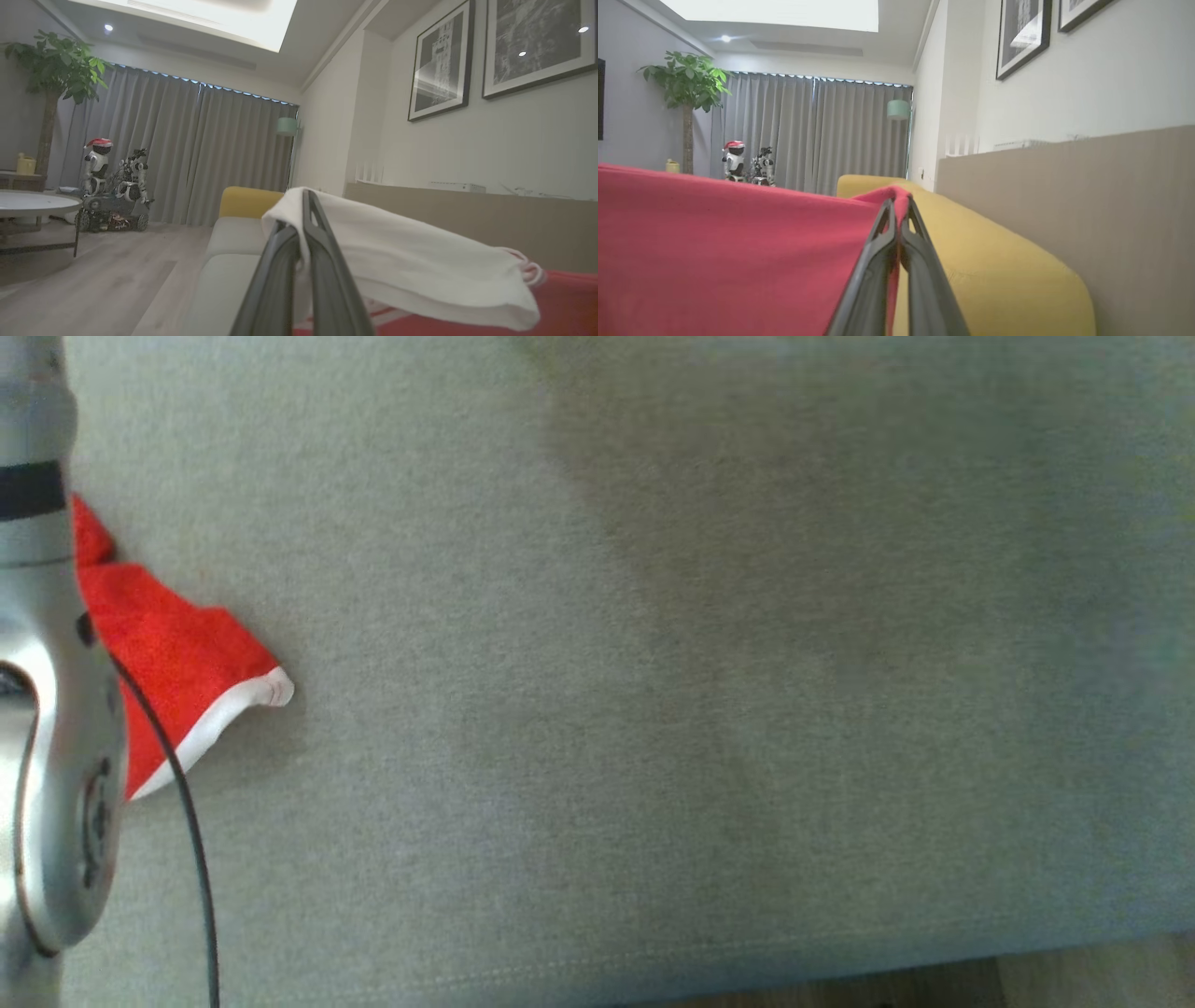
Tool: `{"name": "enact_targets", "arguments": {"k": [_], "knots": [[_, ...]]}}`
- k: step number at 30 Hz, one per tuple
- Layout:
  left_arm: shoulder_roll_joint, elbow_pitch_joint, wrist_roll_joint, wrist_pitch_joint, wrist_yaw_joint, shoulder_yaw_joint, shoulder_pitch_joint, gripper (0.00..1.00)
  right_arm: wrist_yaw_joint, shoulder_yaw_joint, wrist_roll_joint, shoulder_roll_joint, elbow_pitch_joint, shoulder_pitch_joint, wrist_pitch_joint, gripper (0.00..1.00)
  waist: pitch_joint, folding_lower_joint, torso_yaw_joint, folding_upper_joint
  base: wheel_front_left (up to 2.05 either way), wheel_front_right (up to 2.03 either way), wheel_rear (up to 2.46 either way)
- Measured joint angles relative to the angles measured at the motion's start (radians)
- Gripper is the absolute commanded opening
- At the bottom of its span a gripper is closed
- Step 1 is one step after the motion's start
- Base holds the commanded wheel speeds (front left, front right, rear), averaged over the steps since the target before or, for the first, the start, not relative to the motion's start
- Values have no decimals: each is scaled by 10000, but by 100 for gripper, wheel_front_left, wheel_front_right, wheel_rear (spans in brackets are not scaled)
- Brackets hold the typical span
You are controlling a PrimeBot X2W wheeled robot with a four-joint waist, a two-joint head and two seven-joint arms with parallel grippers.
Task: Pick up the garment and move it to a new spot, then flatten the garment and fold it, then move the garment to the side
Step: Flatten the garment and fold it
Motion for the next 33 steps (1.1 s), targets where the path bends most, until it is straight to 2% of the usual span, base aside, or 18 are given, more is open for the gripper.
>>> {"name": "enact_targets", "arguments": {"k": [3,6,10,14,23,31,33], "knots": [[-59,1066,-15,-387,-288,-46,17,0,0,293,203,280,1298,32,-740,0,371,-1,224,0,0,0,0],[-146,1567,-15,-570,-612,-301,351,0,0,734,330,341,2088,411,-1022,0,539,-2,335,0,0,0,0],[-309,2240,90,-669,-963,-777,1727,0,0,1097,815,487,2932,1476,-1235,0,498,-3,452,0,0,0,0],[-307,2732,171,-709,-1118,-1156,3251,0,0,1825,1360,577,3501,2610,-1041,0,225,-3,544,0,0,0,0],[48,3095,247,-746,-1626,-1946,5927,0,0,3871,2339,234,3772,4800,128,0,-881,-4,562,0,0,0,0],[462,2830,199,38,-1756,-2832,7766,0,0,5315,3145,-360,3384,6050,1313,0,-1914,-4,496,0,0,0,0],[646,2353,-61,468,-1793,-3214,8347,0,0,5835,3475,-658,3072,6424,1739,0,-2306,-4,468,1,0,0,0]]}}
